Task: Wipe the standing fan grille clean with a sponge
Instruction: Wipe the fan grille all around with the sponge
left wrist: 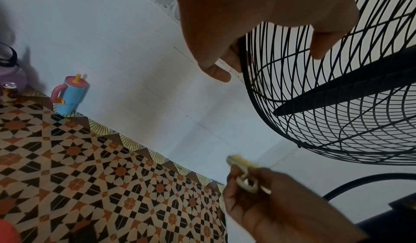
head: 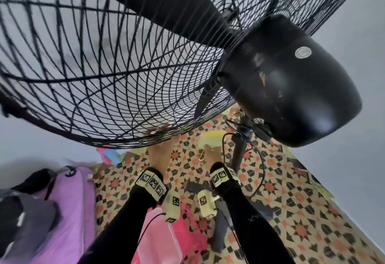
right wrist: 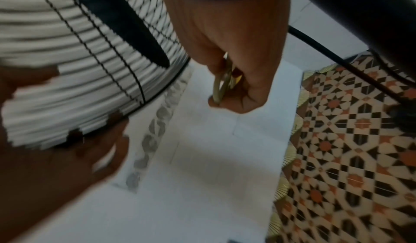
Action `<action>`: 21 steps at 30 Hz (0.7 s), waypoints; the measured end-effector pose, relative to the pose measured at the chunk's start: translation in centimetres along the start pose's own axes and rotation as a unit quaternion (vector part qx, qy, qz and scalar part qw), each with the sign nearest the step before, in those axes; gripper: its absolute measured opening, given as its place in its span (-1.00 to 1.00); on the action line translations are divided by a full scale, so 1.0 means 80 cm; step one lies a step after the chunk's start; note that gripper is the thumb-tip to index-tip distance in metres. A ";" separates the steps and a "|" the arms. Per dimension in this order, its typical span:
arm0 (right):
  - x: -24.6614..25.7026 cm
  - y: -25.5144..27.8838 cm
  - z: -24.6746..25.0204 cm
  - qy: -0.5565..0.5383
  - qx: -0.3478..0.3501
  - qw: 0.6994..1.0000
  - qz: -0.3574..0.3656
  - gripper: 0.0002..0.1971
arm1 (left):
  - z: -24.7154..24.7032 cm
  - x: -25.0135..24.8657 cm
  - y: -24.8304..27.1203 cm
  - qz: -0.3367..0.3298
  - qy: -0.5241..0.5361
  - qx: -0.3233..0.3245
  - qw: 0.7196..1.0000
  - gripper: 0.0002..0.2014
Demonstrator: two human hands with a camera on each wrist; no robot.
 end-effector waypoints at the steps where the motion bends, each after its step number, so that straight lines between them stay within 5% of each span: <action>1: 0.013 -0.001 -0.001 -0.047 0.018 0.999 -0.018 -0.75 | 0.000 0.003 -0.003 0.001 -0.008 -0.002 1.000 -0.47; 3: 0.041 -0.003 0.002 -0.158 0.041 0.985 -0.056 -0.95 | 0.002 0.004 -0.003 -0.006 -0.001 -0.007 1.000 -0.49; 7: 0.061 -0.003 -0.001 -0.299 0.051 0.951 -0.057 -0.89 | 0.002 0.004 -0.002 -0.025 0.004 0.003 1.000 -0.35; 14: -0.031 0.060 -0.021 -0.025 0.077 0.973 0.217 -0.91 | 0.007 0.000 -0.003 -0.043 -0.002 0.011 0.999 -0.46; 18: 0.004 0.044 -0.004 -0.192 0.003 0.976 0.098 -0.90 | 0.006 0.002 -0.002 -0.044 -0.013 0.013 0.999 -0.15; 21: 0.052 0.030 -0.002 -0.284 -0.004 0.955 0.081 -0.83 | 0.005 0.005 -0.003 -0.051 0.008 0.019 0.998 -0.17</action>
Point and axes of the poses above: each hand's wrist, its own y-axis away from the middle knuckle, its own z-axis out of the back of the hand, x = y × z, the point moved 4 cm from there along -y, towards the middle knuckle, and after that the axes turned 14 degrees about -x, right-handed, at the moved point
